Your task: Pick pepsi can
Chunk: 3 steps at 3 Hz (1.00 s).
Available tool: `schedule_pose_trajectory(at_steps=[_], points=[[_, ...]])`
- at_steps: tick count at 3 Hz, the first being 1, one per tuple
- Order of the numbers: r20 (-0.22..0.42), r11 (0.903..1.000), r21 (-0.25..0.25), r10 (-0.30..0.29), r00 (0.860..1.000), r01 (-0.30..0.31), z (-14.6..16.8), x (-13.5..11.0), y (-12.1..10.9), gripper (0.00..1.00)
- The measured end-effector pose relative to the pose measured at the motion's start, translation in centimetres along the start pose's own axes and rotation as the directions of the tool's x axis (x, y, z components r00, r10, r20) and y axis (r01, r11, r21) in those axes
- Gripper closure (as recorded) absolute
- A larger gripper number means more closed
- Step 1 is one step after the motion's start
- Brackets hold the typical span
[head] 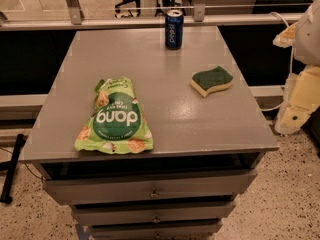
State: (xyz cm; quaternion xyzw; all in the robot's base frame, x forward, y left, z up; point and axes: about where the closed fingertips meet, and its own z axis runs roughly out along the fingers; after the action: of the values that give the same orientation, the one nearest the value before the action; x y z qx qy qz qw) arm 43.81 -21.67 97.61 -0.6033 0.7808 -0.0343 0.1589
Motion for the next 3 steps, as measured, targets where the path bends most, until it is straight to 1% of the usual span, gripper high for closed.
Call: schedule_pose_trajectory(at_steps=[1,2,3], points=[[0.000,1.0000,0.000,0.000,1.000,0.000,0.0,0.0,0.0,0.00],[0.008,0.9997,0.026,-0.006,1.000,0.006,0.4,-0.1,-0.7,0.00],[0.080,0.9970,0.072,0.023,0.997,-0.028,1.6,-0.3,-4.7,0.00]])
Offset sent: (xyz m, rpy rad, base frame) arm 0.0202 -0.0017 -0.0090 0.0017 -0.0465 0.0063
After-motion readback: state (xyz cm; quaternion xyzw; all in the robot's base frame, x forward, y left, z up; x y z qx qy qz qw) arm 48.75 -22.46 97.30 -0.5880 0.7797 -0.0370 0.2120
